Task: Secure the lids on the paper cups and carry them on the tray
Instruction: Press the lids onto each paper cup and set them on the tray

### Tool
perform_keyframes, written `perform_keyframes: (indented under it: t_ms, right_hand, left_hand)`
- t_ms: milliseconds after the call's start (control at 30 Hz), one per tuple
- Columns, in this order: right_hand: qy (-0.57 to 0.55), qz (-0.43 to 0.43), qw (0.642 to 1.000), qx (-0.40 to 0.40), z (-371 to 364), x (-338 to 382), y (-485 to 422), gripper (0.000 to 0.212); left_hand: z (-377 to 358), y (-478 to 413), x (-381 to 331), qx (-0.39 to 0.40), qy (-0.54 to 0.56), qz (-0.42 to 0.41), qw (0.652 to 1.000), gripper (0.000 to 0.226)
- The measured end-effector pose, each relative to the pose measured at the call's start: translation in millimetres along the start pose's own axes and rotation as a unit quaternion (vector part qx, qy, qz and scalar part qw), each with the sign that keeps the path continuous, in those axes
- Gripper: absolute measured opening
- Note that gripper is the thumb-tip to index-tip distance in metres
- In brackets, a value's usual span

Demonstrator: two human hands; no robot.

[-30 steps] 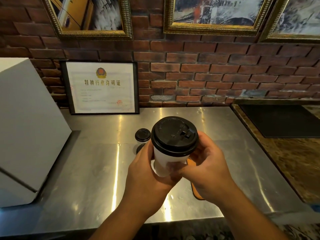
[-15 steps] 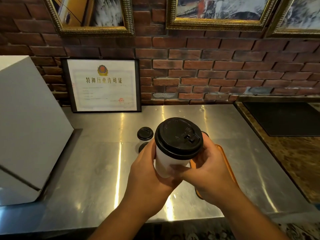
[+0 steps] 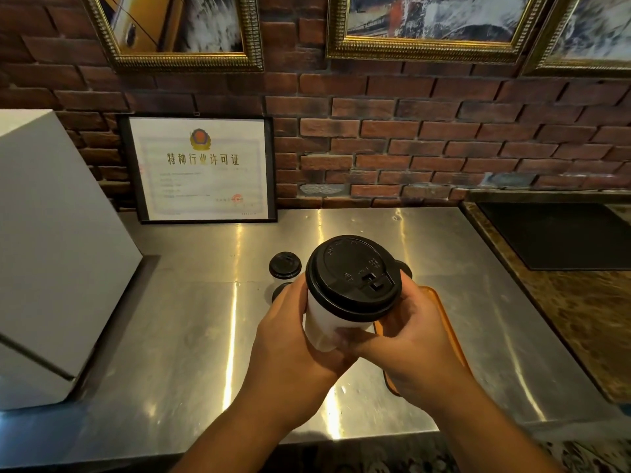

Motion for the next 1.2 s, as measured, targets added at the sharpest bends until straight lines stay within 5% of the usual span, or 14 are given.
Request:
perform_keyframes:
  t_ms: [1200]
  right_hand:
    - [-0.036, -0.035, 0.999, -0.019, 11, 1, -2, 0.081]
  left_hand:
    - [-13, 4, 2, -0.002, 0.043, -0.014, 0.999, 0.09]
Point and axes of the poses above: each hand's wrist, its own y-axis away from the middle knuckle, its own z-axis out of the back of the hand, x = y × z, the point moved 5 cm from there along -y, towards the middle knuckle, and after that the axes turned 9 degrees about -x, right-handed, at the moved point
